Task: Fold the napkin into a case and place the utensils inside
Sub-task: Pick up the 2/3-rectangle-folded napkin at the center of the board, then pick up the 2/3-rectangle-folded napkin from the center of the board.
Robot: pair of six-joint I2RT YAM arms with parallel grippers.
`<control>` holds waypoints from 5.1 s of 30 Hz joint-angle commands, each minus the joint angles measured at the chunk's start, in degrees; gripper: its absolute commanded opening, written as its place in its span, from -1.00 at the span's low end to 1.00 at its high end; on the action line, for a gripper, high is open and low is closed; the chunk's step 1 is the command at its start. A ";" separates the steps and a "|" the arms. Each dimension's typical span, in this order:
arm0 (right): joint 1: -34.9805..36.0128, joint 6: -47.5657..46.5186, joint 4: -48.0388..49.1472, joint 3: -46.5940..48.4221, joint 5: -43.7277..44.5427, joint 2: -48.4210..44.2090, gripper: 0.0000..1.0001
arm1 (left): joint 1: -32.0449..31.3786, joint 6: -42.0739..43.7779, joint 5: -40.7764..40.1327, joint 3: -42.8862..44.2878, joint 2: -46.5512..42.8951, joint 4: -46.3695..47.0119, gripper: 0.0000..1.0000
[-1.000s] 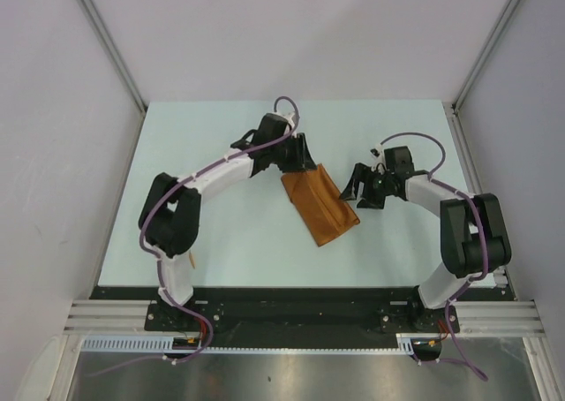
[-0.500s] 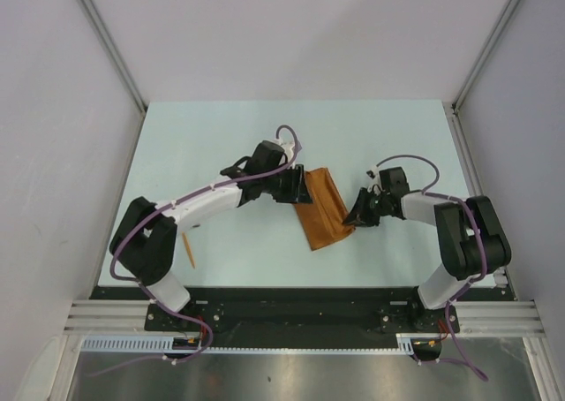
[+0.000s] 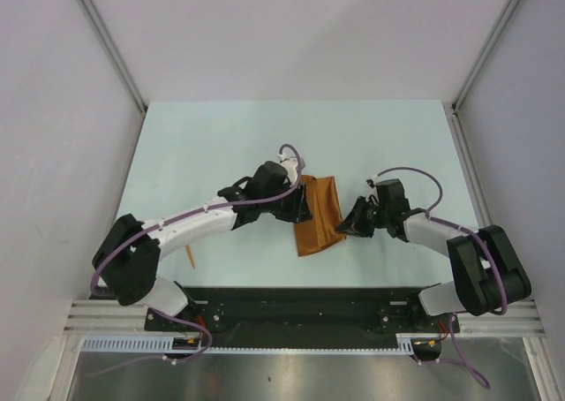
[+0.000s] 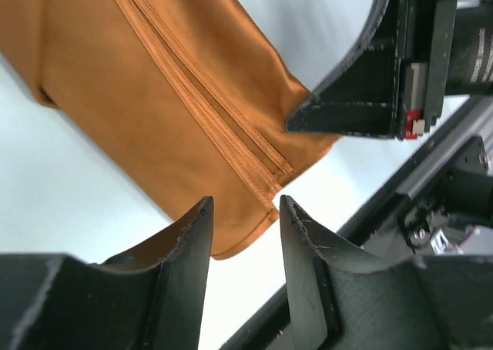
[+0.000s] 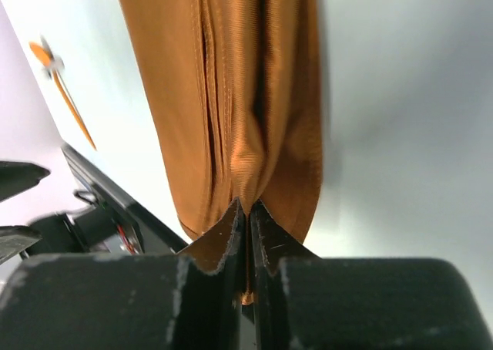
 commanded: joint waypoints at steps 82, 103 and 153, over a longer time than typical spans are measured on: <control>-9.01 -15.61 -7.31 11.08 1.26 6.26 0.04 | -2.03 -23.51 -22.64 49.24 36.03 -23.84 0.11; -6.37 -12.72 4.82 4.75 -3.40 8.54 -0.25 | -3.17 -40.31 -22.30 70.62 54.75 -40.83 0.22; 9.19 -5.25 -3.53 10.81 7.05 2.57 -1.00 | 2.72 -21.77 0.02 24.03 28.56 9.28 -1.00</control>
